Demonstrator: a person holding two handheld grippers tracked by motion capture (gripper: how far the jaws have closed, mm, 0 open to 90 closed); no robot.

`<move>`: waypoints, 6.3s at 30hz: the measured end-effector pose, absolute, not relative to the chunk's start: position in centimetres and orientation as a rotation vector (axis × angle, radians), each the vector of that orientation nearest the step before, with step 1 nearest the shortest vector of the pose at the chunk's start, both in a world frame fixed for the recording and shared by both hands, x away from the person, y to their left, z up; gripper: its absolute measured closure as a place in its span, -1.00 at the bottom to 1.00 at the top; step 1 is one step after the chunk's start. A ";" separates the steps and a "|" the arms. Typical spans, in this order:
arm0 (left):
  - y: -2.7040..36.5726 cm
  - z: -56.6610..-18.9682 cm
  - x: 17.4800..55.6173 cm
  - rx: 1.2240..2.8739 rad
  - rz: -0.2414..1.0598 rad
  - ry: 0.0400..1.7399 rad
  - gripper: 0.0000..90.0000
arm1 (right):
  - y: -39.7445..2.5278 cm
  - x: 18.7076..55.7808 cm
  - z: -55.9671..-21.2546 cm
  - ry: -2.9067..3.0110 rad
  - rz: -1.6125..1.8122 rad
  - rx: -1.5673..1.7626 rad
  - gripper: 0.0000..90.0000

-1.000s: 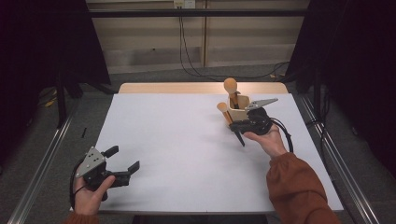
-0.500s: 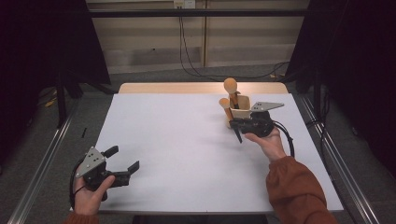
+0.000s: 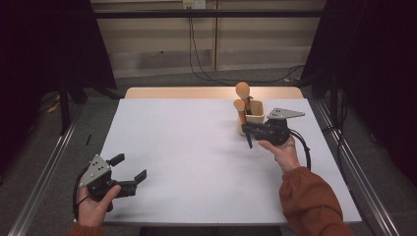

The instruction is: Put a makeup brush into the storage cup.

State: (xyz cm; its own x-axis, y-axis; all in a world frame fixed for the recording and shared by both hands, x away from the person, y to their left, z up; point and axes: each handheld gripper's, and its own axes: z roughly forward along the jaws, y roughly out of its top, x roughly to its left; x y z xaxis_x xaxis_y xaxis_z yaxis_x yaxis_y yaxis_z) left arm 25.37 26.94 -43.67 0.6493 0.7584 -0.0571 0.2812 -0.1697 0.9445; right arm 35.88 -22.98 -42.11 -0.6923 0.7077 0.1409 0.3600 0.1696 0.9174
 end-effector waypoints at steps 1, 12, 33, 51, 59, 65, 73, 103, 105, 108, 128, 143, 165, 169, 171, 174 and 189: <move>26.9 -43.7 25.4 1.741 0.527 0.845 -0.94 | -23.0 35.8 -41.9 2.124 1.548 1.018 0.68; 26.9 -43.7 25.4 1.733 0.523 0.849 -0.94 | -23.4 35.7 -40.4 2.067 1.575 0.999 0.68; 26.9 -43.7 25.4 1.735 0.522 0.844 -0.94 | -23.6 36.6 -37.1 1.993 1.600 0.976 0.68; 26.8 -43.7 25.5 1.737 0.523 0.844 -0.94 | -24.1 38.3 -35.3 1.944 1.565 0.991 0.68; 26.9 -43.7 25.5 1.737 0.523 0.843 -0.94 | -24.0 39.1 -34.5 1.926 1.561 0.983 0.68; 26.9 -43.7 25.5 1.730 0.525 0.844 -0.94 | -24.1 39.8 -34.0 1.908 1.555 0.996 0.67; 26.9 -43.7 25.5 1.731 0.525 0.843 -0.94 | -24.1 40.6 -33.7 1.883 1.555 1.007 0.67; 26.9 -43.6 25.4 1.732 0.529 0.837 -0.94 | -24.4 43.0 -34.4 1.863 1.516 1.038 0.67; 26.9 -43.6 25.4 1.730 0.527 0.838 -0.94 | -24.4 43.0 -34.5 1.860 1.510 1.043 0.67; 26.9 -43.6 25.4 1.729 0.527 0.840 -0.94 | -24.5 43.1 -34.7 1.860 1.503 1.048 0.67; 26.9 -43.6 25.4 1.732 0.527 0.839 -0.94 | -24.6 43.1 -36.7 1.876 1.496 1.076 0.67; 26.9 -43.7 25.4 1.728 0.525 0.841 -0.94 | -24.8 43.2 -38.4 1.872 1.486 1.111 0.67; 27.0 -43.7 25.4 1.730 0.526 0.841 -0.94 | -25.3 42.9 -40.3 1.886 1.481 1.161 0.67; 27.0 -43.7 25.4 1.730 0.525 0.840 -0.94 | -25.2 42.8 -40.4 1.890 1.476 1.159 0.67; 27.0 -43.7 25.4 1.729 0.524 0.842 -0.94 | -25.3 42.7 -40.6 1.891 1.470 1.167 0.67; 27.0 -43.7 25.4 1.729 0.524 0.842 -0.94 | -25.5 42.7 -40.8 1.897 1.462 1.181 0.67; 26.8 -43.6 25.6 1.732 0.523 0.836 -0.94 | -26.1 42.3 -41.4 1.894 1.464 1.205 0.58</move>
State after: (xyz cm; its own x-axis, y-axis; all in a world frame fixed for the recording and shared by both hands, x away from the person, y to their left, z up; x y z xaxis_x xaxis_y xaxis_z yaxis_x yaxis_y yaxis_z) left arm 25.58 26.76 -43.63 0.6547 0.7534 -0.0611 0.2743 -0.1614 0.9480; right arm 42.34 -26.13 -41.41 -0.5121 0.8456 0.1508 0.3593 0.0514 0.9318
